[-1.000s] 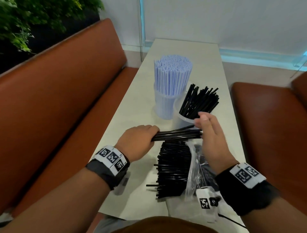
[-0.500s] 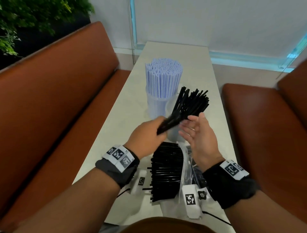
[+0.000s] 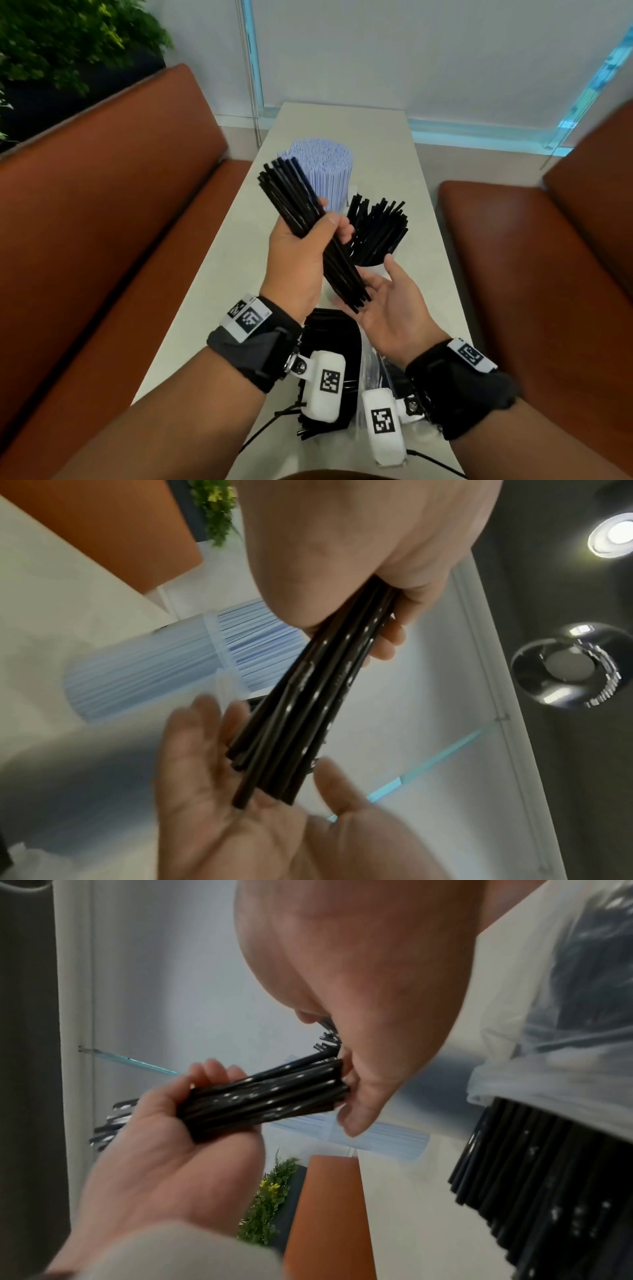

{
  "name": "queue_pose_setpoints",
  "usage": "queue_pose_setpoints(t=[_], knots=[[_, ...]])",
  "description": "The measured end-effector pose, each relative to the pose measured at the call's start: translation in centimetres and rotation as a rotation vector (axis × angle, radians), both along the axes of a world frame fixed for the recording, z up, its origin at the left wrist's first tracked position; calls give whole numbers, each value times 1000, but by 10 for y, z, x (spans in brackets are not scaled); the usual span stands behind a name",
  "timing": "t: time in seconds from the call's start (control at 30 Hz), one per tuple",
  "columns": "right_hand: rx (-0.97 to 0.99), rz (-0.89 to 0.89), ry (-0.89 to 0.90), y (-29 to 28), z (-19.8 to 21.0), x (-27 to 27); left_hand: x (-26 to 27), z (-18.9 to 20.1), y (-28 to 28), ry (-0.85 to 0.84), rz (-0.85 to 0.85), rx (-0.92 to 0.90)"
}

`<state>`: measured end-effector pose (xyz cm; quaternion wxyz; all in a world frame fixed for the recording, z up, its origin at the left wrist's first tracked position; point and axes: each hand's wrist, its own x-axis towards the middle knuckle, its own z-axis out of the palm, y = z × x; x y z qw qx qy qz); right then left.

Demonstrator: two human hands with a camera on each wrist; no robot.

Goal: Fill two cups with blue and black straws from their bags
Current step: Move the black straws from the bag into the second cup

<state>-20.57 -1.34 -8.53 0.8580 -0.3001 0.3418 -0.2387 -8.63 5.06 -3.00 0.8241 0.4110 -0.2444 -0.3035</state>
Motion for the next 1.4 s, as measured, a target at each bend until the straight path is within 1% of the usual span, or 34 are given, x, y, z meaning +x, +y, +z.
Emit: queue_pose_setpoints(t=[0.03, 0.1, 0.17, 0.2, 0.23, 0.27, 0.3, 0.33, 0.37, 0.43, 0.53, 0.63, 0.67, 0.73, 0.8, 0.87, 0.93, 1.03, 1.13, 1.23, 1.33, 1.4], knots=[[-12, 12, -1, -2, -1, -2, 1, 0, -1, 10, 2, -5], [-84, 96, 8, -2, 1, -2, -1, 0, -1, 8, -5, 19], [-229, 154, 34, 3, 4, 0, -1, 0, -2, 10, -11, 42], [-353, 149, 48, 3, 4, 0, 1, 0, -3, 19, -11, 39], [-521, 145, 78, 3, 6, -1, 2, -1, -4, 31, -9, 33], [-720, 181, 137, 3, 8, -2, 3, -1, -5, 42, -12, 32], [-898, 265, 214, 3, 10, -3, 2, -1, -5, 42, -25, 37], [-1027, 354, 304, 2, 10, -3, -1, -2, -4, 30, -44, 49], [-1110, 395, 389, 3, 11, -1, -5, -2, -4, 13, -66, 64], [-1217, 358, 533, 3, 12, 0, -6, -1, -4, -6, -100, 79], [-1301, 305, 664, 1, 13, 0, 5, 9, -6, -1, -140, 40], [-1349, 286, 754, -3, 16, 2, 9, 21, -8, -144, -188, 40], [-1394, 273, 794, -6, 17, 3, 11, 26, -10, -182, -160, 36], [-1504, 288, 900, -15, 17, 3, 24, 38, -19, -205, -20, -17], [-1541, 382, 1056, -26, 14, 2, 41, 48, -32, -200, 131, -85], [-1561, 475, 1189, -36, 6, 5, 46, 50, -45, -236, 217, -93], [-1612, 523, 1227, -43, -4, 10, 40, 39, -59, -338, 224, -9], [-1662, 503, 1147, -48, -15, 13, 35, 9, -73, -463, 144, 214], [-1700, 484, 1102, -50, -22, 11, 43, -19, -79, -609, 136, 448], [-1722, 502, 1091, -51, -25, 11, 46, -34, -81, -704, 115, 540], [-1721, 503, 1107, -52, -24, 12, 39, -37, -88, -771, 87, 600], [-1708, 511, 1119, -51, -23, 13, 34, -36, -94, -840, 22, 661]])
